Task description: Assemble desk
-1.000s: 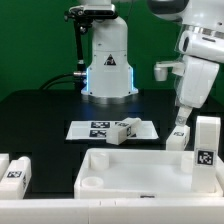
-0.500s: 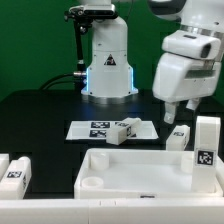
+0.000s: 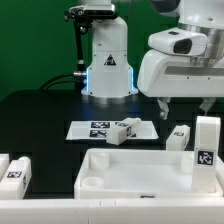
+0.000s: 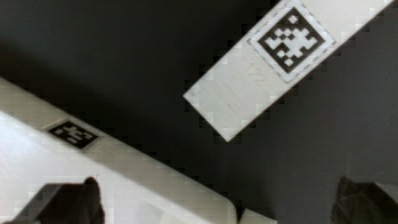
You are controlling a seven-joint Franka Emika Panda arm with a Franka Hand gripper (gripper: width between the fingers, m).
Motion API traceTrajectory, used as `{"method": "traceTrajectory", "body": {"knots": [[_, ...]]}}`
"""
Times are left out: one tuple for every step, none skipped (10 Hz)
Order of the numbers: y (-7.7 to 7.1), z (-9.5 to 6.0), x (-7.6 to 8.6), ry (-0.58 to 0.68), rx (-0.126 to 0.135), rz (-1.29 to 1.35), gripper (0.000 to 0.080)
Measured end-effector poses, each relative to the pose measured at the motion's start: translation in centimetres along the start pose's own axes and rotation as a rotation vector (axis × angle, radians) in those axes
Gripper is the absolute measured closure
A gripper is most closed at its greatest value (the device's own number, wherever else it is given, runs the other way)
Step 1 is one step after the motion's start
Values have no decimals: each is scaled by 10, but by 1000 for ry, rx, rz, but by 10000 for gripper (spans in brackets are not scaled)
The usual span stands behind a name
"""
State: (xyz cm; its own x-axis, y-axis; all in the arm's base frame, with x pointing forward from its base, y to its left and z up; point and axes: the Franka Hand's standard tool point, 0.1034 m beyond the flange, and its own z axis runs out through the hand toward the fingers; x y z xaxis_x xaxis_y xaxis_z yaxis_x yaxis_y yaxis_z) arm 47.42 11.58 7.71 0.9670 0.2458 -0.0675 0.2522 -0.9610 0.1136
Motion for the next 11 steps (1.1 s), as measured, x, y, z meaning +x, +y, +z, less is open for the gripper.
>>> {"method": "traceTrajectory", "body": {"knots": [[-1, 0, 0, 0, 3, 72, 150], [-1, 0, 0, -1, 13, 148, 150], [2, 1, 3, 0, 66, 319, 150], [5, 4, 4, -3, 111, 485, 150], [9, 8, 5, -6, 155, 607, 150], [18, 10, 5, -16, 198, 694, 150], [20, 12, 4, -24, 205, 763, 150], [18, 12, 3, -31, 205, 752, 150], [21, 12, 2, -49, 207, 745, 150], [22, 12, 3, -55, 203, 698, 150], [21, 16, 4, -100, 205, 583, 150]]}}
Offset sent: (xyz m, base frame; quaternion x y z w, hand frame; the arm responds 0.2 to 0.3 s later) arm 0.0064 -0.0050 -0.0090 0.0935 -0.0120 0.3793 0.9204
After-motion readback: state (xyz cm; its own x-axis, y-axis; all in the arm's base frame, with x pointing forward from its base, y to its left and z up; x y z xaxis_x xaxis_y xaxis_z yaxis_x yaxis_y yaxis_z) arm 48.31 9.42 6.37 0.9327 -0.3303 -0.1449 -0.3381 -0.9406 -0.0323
